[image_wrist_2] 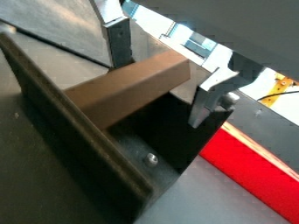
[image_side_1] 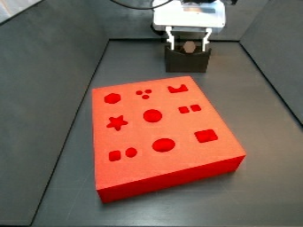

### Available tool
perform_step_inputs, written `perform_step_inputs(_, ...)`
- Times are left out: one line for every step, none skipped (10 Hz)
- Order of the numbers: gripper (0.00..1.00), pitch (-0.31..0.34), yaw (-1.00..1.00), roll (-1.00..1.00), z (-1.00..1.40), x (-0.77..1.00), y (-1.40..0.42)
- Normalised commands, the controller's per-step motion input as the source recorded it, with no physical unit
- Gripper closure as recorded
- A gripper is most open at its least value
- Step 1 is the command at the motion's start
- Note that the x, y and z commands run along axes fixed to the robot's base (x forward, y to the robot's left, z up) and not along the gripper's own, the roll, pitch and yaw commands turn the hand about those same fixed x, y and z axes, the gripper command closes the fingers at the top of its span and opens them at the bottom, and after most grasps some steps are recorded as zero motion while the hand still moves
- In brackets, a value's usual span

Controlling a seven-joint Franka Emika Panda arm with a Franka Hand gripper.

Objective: Pick up the hexagon object. Move up. Place the hexagon object on the fixture. Regrasp the hexagon object. Move to above the board. Insert the hexagon object.
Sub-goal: Regrasp the hexagon object.

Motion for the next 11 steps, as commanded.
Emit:
perform_step_inputs(0.00, -0.046, 0.00, -0.01, 1.00, -0.01, 0.00)
perform_step_inputs(0.00, -0.028, 0.02, 0.01, 1.00, -0.03, 0.00)
perform_step_inputs(0.00, -0.014, 0.04, 0.03, 1.00, -0.04, 0.00)
perform_step_inputs(0.00, 0.008, 0.04, 0.04, 1.00, -0.04, 0.00)
perform_step_inputs(0.00, 0.044, 0.04, 0.04, 0.86, -0.04, 0.00)
perform_step_inputs(0.00, 0.069, 0.03, 0.04, 0.69, -0.03, 0.01)
perform_step_inputs(0.00, 0.082, 0.02, 0.04, 0.57, -0.03, 0.01)
perform_step_inputs(0.00, 0.094, 0.00, 0.05, 0.27, -0.03, 0.01)
perform_step_inputs(0.00, 0.065, 0.04, 1.00, 0.87, -0.11, -0.83)
perform_step_inputs(0.00, 0.062, 0.04, 1.00, 0.74, -0.09, -0.80)
perform_step_inputs(0.00, 0.049, 0.04, 1.00, 0.53, -0.11, -0.63)
